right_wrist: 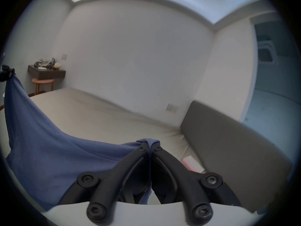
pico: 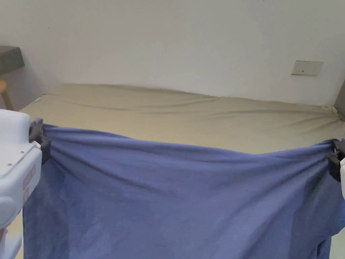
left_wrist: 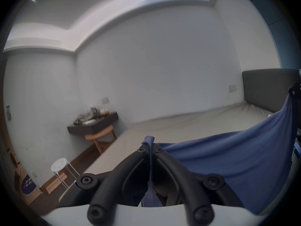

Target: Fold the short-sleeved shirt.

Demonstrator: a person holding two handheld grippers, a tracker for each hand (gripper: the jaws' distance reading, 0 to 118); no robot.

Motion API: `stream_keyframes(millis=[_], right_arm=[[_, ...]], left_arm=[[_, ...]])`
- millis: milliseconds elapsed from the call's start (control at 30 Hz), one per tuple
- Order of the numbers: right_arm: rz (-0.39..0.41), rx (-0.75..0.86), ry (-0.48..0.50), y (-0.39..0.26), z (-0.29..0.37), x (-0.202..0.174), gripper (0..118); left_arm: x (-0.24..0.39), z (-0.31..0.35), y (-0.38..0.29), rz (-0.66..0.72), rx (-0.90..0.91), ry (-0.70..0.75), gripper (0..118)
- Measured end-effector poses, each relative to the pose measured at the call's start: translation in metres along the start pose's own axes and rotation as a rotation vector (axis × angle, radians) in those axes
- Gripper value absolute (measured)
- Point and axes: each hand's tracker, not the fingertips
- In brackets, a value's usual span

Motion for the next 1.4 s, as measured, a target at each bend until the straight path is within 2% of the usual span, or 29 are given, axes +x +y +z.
stream_keyframes(millis=[167, 333, 467, 667, 733, 967, 1067, 1267, 1400], right_arm=[[-0.035, 0.126, -0.059, 0.032, 0.052, 0.026, 3], [0.042, 0.231, -0.131, 0.068, 0.088, 0.035, 3], [-0.05, 0.26, -0.109, 0.101, 0.102, 0.055, 3], [-0.051, 0.312, -0.154, 0.148, 0.102, 0.073, 3], [-0.076, 0.313, -0.144, 0.162, 0.094, 0.08, 3], [-0.078, 0.303, -0.154, 0.198, 0.038, 0.094, 3], [-0.026, 0.301, -0.209, 0.211, 0.004, 0.095, 3], [-0.048, 0.278, -0.21, 0.228, -0.071, 0.108, 3], [-0.001, 0.291, -0.239, 0.234, -0.11, 0.105, 3]], left_arm=[[-0.031, 0.045, 0.042, 0.047, 0.13, 0.028, 0], [-0.053, 0.075, 0.078, 0.077, 0.226, 0.046, 0], [-0.061, 0.082, 0.105, 0.065, 0.277, 0.064, 0], [-0.063, 0.072, 0.147, 0.063, 0.325, 0.066, 0], [-0.061, 0.061, 0.161, 0.053, 0.331, 0.068, 0], [-0.045, 0.007, 0.206, 0.063, 0.287, 0.042, 0], [-0.032, -0.019, 0.223, 0.054, 0.278, 0.037, 0], [-0.013, -0.077, 0.251, 0.053, 0.231, 0.014, 0], [-0.002, -0.112, 0.262, 0.026, 0.217, 0.024, 0]])
